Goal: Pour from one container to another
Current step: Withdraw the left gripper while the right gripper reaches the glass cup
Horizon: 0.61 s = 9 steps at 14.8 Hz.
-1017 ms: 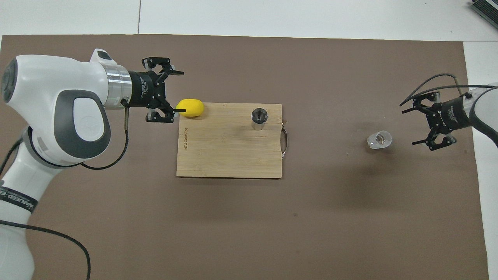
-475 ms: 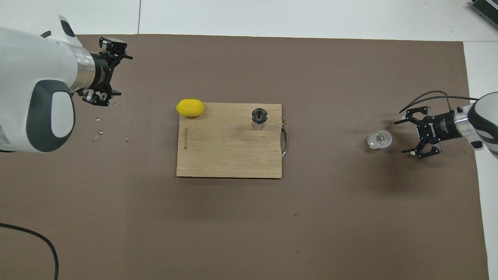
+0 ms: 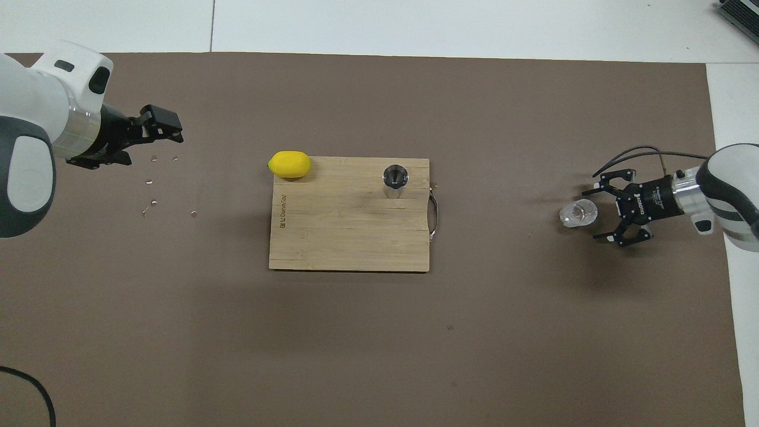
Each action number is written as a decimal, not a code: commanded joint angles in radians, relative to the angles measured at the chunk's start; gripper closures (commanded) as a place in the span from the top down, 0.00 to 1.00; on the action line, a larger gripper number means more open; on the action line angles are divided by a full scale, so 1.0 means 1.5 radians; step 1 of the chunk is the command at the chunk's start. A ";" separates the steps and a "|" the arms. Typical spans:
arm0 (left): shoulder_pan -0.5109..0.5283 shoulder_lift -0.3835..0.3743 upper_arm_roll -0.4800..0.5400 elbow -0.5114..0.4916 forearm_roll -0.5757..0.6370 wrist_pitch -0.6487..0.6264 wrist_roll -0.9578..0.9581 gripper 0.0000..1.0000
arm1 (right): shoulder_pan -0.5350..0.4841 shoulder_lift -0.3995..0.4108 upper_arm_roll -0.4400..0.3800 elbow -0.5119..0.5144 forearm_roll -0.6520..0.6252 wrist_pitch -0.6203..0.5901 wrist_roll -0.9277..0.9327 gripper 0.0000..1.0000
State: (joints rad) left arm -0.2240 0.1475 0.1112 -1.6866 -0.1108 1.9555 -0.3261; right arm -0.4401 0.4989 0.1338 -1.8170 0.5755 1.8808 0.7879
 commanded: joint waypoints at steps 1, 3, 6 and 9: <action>0.019 -0.034 -0.001 -0.003 0.017 -0.071 0.164 1.00 | -0.001 -0.014 0.004 -0.018 0.029 -0.004 -0.025 1.00; 0.044 -0.055 -0.002 -0.006 0.016 -0.103 0.242 1.00 | 0.001 -0.015 0.006 -0.019 0.046 -0.009 -0.026 1.00; 0.059 -0.094 -0.001 -0.003 0.017 -0.173 0.254 1.00 | 0.001 -0.018 0.006 -0.028 0.048 -0.011 -0.026 1.00; 0.110 -0.113 -0.041 0.015 0.019 -0.228 0.255 1.00 | 0.000 -0.019 0.006 -0.029 0.055 -0.012 -0.024 1.00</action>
State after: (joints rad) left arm -0.1206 -0.0014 0.1059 -1.6812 -0.1032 1.6707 0.0436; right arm -0.4336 0.4966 0.1394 -1.8311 0.6185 1.8661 0.7789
